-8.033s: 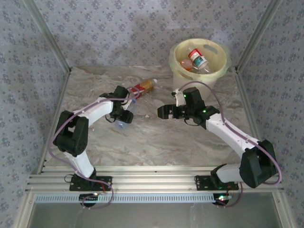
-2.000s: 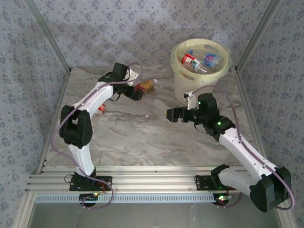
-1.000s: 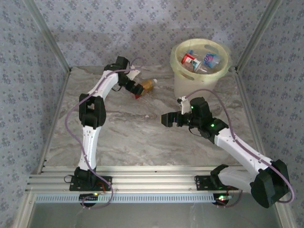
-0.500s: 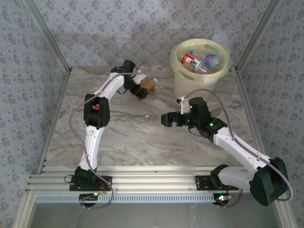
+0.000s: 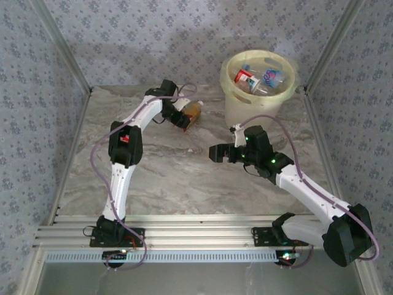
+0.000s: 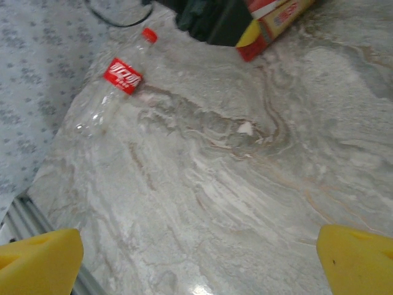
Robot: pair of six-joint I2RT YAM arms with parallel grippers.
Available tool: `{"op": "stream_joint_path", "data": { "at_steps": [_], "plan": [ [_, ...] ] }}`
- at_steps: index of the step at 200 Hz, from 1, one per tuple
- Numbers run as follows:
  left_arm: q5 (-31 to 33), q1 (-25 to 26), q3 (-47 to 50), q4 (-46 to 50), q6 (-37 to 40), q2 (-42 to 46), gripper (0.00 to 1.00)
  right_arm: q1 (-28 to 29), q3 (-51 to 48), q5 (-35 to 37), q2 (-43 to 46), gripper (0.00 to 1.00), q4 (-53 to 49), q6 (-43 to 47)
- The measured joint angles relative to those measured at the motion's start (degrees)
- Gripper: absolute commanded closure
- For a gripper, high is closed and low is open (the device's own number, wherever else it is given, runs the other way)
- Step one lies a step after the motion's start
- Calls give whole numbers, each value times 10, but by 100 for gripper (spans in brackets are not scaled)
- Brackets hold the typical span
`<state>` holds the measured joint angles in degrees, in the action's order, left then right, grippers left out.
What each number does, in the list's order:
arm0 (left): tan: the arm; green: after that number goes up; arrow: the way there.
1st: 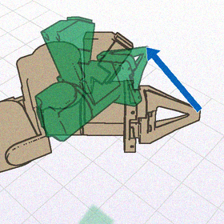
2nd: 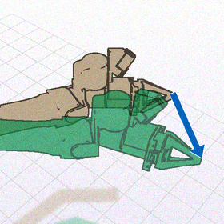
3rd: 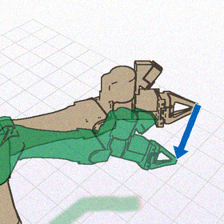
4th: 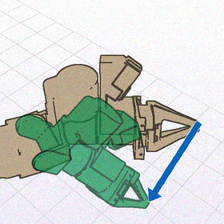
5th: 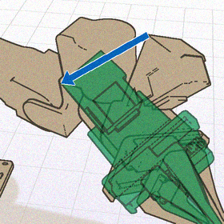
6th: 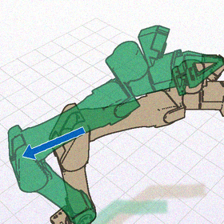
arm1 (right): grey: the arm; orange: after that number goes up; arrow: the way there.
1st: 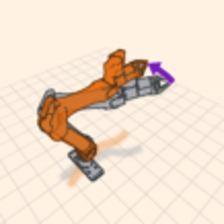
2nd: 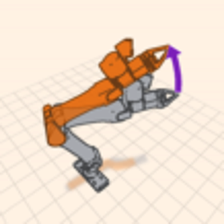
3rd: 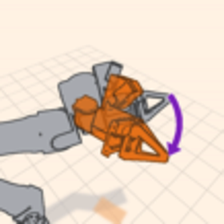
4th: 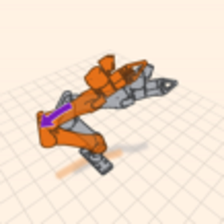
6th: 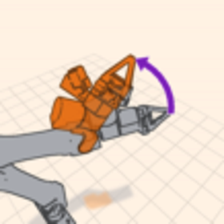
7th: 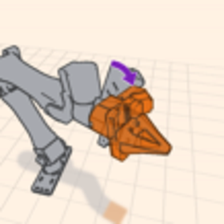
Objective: Put the plastic bottles in the bin
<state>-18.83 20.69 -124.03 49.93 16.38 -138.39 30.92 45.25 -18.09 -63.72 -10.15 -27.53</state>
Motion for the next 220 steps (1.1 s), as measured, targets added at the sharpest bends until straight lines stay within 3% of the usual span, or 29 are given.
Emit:
{"op": "stream_joint_path", "data": {
  "at_steps": [43, 75, 109, 162, 220],
  "plan": [
    [-49, 2, 180, -103, -80, 140, 39, -7, 0, 51, 32, 1, -12, -49],
    [-79, 17, 347, -229, -152, 279, 39, -21, 6, 41, 39, 1, -5, -90],
    [-86, 66, 477, -327, -209, 379, 38, -42, 27, 7, 26, 1, 17, -136],
    [-75, 136, 621, -412, -275, 484, 38, -59, 64, -40, -28, 2, 54, -183],
    [-74, 185, 642, -447, -306, 556, 37, -57, 79, -65, -85, 9, 74, -193]
  ]
}}
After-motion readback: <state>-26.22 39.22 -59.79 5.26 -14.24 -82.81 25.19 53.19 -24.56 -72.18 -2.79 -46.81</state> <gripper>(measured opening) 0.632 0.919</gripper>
